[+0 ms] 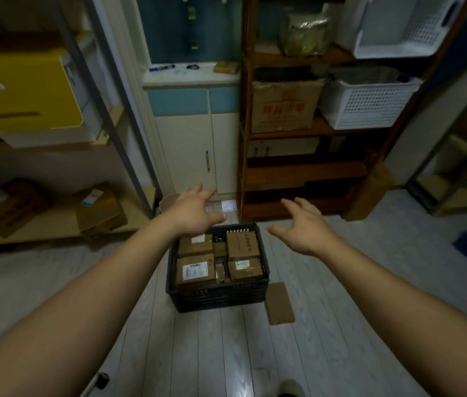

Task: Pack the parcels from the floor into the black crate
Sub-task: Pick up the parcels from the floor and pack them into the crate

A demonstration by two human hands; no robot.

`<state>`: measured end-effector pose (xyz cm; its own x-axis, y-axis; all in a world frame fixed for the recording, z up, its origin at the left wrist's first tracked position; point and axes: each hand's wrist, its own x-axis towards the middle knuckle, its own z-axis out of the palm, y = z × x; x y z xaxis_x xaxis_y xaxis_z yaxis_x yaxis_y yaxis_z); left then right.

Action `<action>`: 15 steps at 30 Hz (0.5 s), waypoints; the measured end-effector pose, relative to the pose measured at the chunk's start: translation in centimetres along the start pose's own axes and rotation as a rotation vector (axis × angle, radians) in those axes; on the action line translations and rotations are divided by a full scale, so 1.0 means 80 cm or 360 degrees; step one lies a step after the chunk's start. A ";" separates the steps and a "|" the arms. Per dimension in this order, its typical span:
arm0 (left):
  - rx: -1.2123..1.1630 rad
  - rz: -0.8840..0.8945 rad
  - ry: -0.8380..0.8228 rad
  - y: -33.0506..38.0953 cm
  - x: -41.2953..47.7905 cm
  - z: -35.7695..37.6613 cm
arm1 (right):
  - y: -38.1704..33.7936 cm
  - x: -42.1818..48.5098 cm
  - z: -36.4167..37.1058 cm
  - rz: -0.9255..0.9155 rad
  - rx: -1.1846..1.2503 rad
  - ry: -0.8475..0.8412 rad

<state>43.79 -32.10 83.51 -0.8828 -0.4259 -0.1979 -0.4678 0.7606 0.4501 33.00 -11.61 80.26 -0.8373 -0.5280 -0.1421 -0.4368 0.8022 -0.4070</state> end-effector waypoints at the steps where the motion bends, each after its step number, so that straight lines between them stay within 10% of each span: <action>1: 0.0003 0.0006 0.0021 0.011 -0.006 0.000 | 0.004 -0.008 -0.011 -0.0019 -0.0005 0.0014; 15: -0.0100 0.0123 0.0060 0.256 0.002 0.070 | 0.189 -0.049 -0.178 -0.0037 -0.0047 0.0125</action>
<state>33.83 -13.86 87.85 -0.9135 -0.3861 -0.1283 -0.3939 0.7601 0.5169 25.02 6.59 87.49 -0.8493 -0.5243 -0.0613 -0.4652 0.7983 -0.3825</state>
